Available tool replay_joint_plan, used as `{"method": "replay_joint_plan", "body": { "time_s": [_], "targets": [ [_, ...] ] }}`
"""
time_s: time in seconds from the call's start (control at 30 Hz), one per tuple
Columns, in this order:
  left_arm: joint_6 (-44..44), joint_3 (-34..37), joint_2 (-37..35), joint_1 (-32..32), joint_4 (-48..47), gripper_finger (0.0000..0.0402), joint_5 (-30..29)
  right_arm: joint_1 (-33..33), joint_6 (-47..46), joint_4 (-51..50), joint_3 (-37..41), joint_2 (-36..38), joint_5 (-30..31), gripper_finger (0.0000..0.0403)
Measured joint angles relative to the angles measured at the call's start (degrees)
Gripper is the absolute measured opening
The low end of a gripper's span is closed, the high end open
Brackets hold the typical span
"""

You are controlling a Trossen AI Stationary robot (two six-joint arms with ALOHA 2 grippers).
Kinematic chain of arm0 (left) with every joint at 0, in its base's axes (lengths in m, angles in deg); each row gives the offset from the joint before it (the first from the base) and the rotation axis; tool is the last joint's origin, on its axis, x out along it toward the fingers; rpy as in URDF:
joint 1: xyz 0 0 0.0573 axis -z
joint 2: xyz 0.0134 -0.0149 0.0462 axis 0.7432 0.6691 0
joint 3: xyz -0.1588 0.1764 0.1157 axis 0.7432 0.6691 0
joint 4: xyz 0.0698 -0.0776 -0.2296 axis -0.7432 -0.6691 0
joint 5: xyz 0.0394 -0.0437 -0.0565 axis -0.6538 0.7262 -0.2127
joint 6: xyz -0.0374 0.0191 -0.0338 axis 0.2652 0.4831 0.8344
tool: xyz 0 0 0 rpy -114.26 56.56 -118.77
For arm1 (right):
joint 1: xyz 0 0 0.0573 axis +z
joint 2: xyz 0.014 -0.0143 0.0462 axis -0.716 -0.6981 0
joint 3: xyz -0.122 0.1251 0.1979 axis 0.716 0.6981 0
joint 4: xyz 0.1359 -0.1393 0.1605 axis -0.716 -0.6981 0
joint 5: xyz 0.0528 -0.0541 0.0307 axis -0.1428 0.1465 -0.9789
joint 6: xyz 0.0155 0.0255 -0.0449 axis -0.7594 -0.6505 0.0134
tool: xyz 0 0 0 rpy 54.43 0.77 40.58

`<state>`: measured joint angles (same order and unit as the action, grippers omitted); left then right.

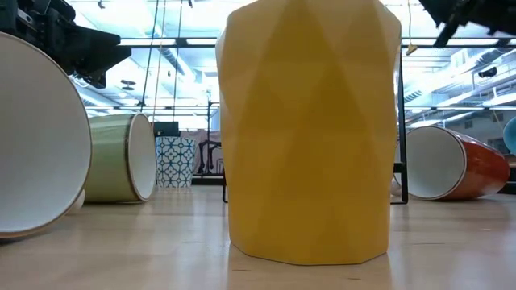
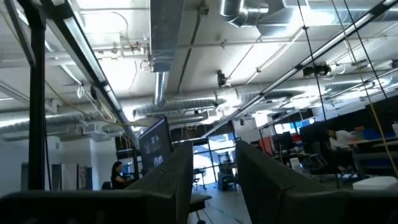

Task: Place coffee mugs
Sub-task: Put the light yellow mug on the shelf

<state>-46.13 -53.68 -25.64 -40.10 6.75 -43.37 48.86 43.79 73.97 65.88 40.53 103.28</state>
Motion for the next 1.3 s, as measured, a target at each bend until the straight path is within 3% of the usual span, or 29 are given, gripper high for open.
{"method": "replay_joint_plan", "body": {
  "time_s": [0.27, 0.67, 0.93, 1.3],
  "targets": [
    [0.0, 0.0, 0.01, 0.0, 0.0, 0.0167, 0.0, 0.0, 0.56, -3.55, -12.07, -9.78, 9.15, 0.0145],
    [-0.02, 0.0, 0.01, 0.0, -0.02, 0.0167, 0.0, -0.02, 0.39, -44.15, -35.95, -23.82, 20.89, 0.0257],
    [0.0, 0.0, 0.01, 0.0, -0.02, 0.0167, 0.0, -0.02, -3.98, -71.41, -47.38, -34.5, 20.9, 0.0279],
    [0.0, 0.0, 0.01, 0.0, -0.02, 0.0167, 0.02, -0.02, -5.14, -93.37, -48.98, -43.32, 18.81, 0.0279]
  ]
}}
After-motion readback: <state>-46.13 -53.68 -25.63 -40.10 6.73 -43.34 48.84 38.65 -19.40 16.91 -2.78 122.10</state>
